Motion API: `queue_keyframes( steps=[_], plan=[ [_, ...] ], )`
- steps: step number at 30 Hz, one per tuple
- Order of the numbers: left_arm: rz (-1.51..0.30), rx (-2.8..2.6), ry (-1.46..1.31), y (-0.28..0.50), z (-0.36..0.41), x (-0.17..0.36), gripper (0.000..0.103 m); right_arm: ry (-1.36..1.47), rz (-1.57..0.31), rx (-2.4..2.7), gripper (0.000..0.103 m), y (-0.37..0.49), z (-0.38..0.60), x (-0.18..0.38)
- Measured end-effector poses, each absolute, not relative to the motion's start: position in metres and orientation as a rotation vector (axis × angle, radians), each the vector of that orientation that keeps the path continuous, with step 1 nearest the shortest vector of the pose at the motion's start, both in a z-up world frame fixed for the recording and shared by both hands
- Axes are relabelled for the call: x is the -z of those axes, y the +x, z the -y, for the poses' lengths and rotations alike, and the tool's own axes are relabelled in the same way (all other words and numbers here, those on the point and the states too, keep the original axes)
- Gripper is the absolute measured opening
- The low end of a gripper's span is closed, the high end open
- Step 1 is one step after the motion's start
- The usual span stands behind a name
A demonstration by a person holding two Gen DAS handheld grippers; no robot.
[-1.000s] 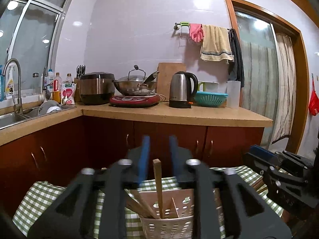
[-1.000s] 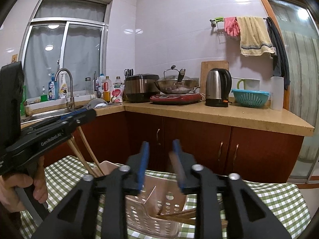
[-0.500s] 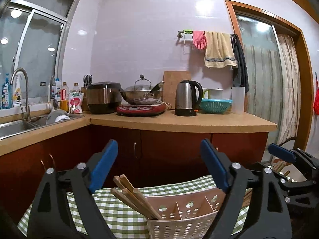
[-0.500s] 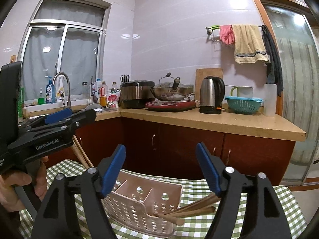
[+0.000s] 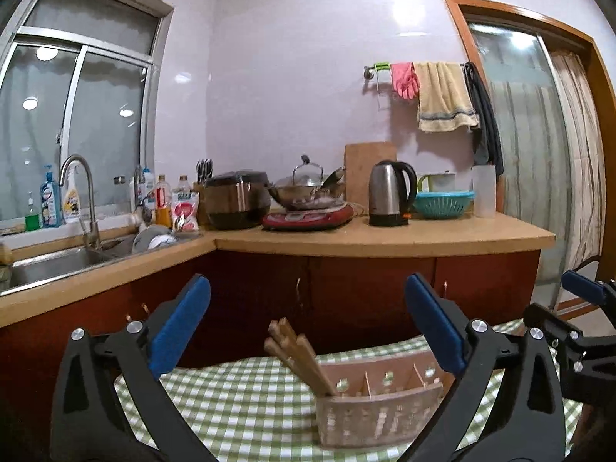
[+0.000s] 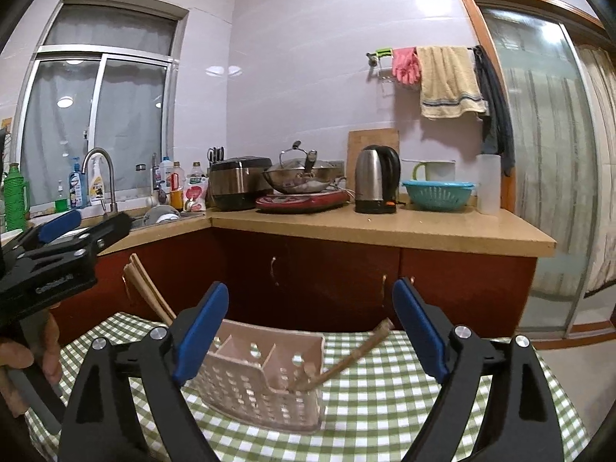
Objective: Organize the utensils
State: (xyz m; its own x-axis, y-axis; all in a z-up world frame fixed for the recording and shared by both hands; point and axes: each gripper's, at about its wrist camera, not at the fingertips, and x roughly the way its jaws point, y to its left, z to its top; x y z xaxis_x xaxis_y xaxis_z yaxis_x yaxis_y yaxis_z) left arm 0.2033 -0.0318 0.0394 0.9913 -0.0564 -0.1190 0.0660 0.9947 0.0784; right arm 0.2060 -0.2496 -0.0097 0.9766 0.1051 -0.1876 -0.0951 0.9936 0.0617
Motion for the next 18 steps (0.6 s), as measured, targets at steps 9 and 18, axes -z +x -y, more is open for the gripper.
queue_keyframes(
  steps=[9,18],
  plan=[
    [-0.205,0.021,0.082,0.154,0.022,-0.024,0.099,0.074,-0.246,-0.072,0.085,0.168,0.252,0.021],
    [-0.263,-0.014,0.08,0.108,0.016,-0.012,0.099,0.063,-0.278,-0.073,0.085,0.13,0.251,0.028]
  ],
)
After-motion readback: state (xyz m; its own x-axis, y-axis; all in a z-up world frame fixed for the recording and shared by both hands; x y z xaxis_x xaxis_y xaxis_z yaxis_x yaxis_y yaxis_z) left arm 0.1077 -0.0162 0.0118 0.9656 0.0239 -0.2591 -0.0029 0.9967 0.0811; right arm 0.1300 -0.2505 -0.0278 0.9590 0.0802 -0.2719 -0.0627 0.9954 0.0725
